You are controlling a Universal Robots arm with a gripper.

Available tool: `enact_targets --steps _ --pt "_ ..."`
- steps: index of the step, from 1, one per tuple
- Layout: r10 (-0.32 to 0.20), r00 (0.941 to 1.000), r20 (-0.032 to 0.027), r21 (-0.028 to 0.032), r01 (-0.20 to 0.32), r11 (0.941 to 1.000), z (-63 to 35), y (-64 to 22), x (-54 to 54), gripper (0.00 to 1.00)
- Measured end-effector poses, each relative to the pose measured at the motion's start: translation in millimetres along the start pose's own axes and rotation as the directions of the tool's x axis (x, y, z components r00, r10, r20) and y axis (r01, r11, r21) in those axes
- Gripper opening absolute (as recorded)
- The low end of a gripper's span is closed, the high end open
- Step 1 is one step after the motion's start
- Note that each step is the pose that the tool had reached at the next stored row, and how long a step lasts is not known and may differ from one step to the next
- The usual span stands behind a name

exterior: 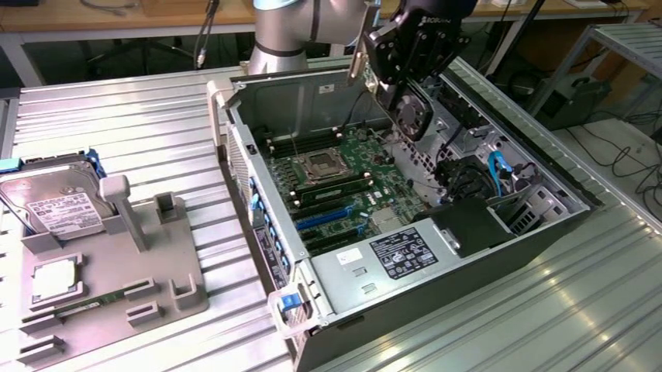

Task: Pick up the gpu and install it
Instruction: 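Pick up the gpu and move the gpu toward the slot, then insert the gpu into the slot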

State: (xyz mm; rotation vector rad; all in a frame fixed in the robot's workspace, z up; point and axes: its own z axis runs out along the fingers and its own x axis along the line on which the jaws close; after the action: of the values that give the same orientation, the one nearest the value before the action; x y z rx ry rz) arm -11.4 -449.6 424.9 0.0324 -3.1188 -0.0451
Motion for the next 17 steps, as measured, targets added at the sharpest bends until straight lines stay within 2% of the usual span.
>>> enact_targets --steps 5,17 --pt "0.004 1.0 0.0001 0.0 -0.004 1.0 0.4 0.0 -11.9 0.28" --pt "0.004 1.0 0.0001 0.0 -0.004 1.0 0.4 0.0 -12.6 0.28"
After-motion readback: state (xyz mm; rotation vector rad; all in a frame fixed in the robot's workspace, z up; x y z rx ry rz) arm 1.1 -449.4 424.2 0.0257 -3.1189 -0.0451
